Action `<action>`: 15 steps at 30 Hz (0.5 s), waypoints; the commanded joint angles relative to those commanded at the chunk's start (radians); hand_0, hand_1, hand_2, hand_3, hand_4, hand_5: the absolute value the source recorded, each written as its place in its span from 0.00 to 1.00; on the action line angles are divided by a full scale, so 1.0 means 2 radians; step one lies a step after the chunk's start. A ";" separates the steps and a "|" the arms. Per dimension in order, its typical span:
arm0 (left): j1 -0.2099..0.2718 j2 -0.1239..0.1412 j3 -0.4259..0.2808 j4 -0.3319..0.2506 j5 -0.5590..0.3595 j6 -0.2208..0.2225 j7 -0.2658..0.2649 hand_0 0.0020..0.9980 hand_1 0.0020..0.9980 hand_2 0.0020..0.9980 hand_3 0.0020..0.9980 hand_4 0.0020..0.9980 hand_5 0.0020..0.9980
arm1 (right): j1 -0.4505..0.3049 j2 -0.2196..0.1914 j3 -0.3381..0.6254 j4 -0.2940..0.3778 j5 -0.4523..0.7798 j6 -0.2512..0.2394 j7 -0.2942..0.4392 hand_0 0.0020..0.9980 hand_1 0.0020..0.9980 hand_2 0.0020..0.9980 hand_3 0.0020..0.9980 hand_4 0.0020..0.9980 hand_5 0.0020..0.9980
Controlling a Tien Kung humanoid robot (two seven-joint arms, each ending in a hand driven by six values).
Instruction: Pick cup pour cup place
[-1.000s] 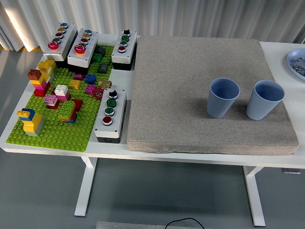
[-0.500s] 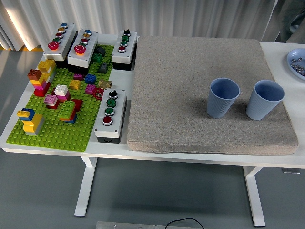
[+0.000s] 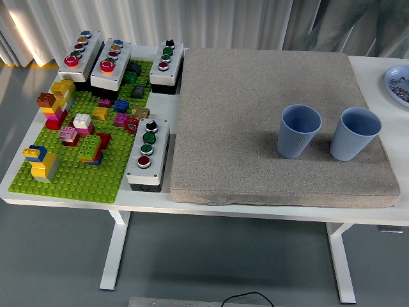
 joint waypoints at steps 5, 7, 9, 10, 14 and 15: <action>-0.002 0.000 0.001 0.000 -0.001 0.000 -0.001 0.73 0.77 0.82 0.67 0.50 0.96 | 0.000 0.000 0.002 -0.001 0.000 0.002 -0.002 0.90 0.83 0.88 0.86 0.76 0.75; -0.002 0.000 0.000 0.000 0.001 0.000 0.000 0.73 0.77 0.82 0.67 0.50 0.96 | 0.000 0.000 0.003 -0.001 -0.001 0.002 -0.003 0.90 0.83 0.88 0.86 0.76 0.76; -0.003 0.000 -0.002 0.000 0.002 0.000 0.000 0.73 0.77 0.82 0.67 0.50 0.96 | 0.000 0.000 0.003 -0.002 -0.002 0.003 -0.003 0.90 0.83 0.88 0.86 0.76 0.76; -0.003 0.000 -0.002 0.000 0.003 0.000 0.000 0.73 0.77 0.82 0.67 0.50 0.96 | 0.000 0.000 0.003 -0.002 -0.002 0.003 -0.003 0.90 0.83 0.88 0.86 0.76 0.76; -0.004 0.000 -0.003 0.000 0.004 0.000 -0.001 0.73 0.77 0.82 0.67 0.50 0.96 | 0.000 0.000 0.001 -0.002 0.000 0.004 0.003 0.90 0.83 0.88 0.87 0.78 0.80; -0.004 0.000 -0.003 0.000 0.004 0.000 -0.001 0.73 0.77 0.82 0.67 0.50 0.96 | 0.000 -0.001 0.000 -0.002 0.003 0.005 0.004 0.90 0.83 0.88 0.87 0.78 0.80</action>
